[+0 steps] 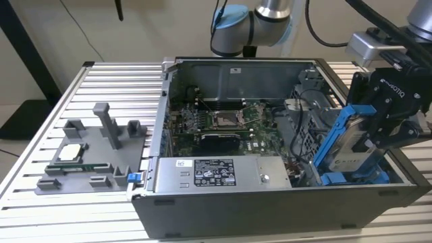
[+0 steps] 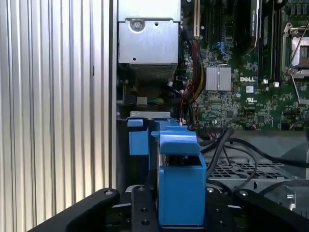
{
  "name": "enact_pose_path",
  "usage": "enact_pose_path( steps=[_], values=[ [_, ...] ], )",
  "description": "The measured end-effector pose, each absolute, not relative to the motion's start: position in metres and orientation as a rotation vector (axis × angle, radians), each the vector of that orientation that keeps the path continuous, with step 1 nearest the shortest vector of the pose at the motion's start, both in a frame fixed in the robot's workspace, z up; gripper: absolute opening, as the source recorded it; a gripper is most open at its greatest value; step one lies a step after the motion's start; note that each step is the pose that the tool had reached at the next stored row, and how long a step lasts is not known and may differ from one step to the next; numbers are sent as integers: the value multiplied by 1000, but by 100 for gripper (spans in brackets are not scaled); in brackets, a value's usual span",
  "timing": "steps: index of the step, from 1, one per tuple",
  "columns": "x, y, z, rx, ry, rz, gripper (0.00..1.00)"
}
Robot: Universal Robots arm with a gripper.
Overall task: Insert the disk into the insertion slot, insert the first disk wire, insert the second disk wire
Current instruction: 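Insert the disk into the insertion slot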
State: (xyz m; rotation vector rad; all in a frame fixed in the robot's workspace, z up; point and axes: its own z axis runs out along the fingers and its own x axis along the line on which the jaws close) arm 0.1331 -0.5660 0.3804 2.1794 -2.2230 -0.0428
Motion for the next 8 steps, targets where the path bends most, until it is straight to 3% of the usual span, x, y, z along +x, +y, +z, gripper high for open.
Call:
enact_pose_path(
  steps=[3,4,8],
  values=[
    [133,-566,380,2179,-2223,-43,0],
    [133,-566,380,2179,-2223,-43,100],
    [133,-566,392,2179,-2222,-44,100]
  ],
)
